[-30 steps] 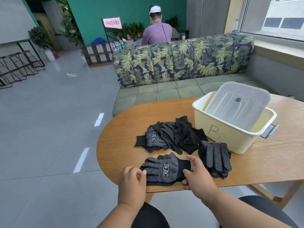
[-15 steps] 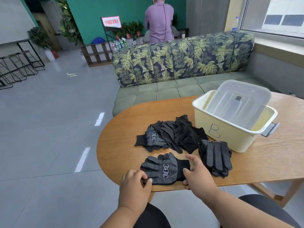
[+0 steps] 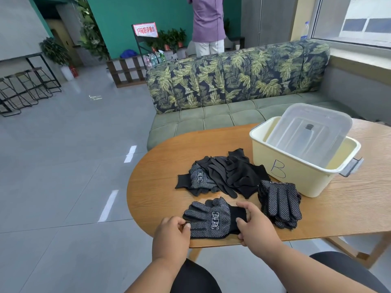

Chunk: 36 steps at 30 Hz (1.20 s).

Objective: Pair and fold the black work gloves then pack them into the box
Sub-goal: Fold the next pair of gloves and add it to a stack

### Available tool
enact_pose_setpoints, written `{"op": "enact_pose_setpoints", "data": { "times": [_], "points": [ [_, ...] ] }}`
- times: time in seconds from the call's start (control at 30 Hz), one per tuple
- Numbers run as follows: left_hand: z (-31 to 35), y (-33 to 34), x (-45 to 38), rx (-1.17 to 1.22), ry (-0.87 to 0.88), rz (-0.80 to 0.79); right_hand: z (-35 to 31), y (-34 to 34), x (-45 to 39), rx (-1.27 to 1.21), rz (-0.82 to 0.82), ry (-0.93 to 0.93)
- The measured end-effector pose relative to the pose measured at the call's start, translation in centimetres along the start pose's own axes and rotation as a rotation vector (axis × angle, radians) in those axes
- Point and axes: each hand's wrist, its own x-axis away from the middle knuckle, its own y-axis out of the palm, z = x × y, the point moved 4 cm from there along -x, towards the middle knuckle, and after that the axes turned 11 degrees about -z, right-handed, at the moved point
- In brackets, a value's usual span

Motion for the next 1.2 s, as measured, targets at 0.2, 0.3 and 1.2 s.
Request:
{"op": "enact_pose_setpoints", "data": {
  "times": [0.2, 0.3, 1.2],
  "points": [
    [-0.4, -0.2, -0.4, 0.043, -0.076, -0.037, 0.2, 0.0, -0.2, -0.035, -0.001, 0.004],
    [-0.3, -0.6, -0.8, 0.092, -0.098, -0.063, 0.4, 0.1, -0.3, -0.052, -0.003, 0.008],
    [1.5, -0.9, -4.9, -0.011, -0.038, -0.049, 1.7, 0.4, -1.4, 0.100, -0.009, 0.037]
  ]
}}
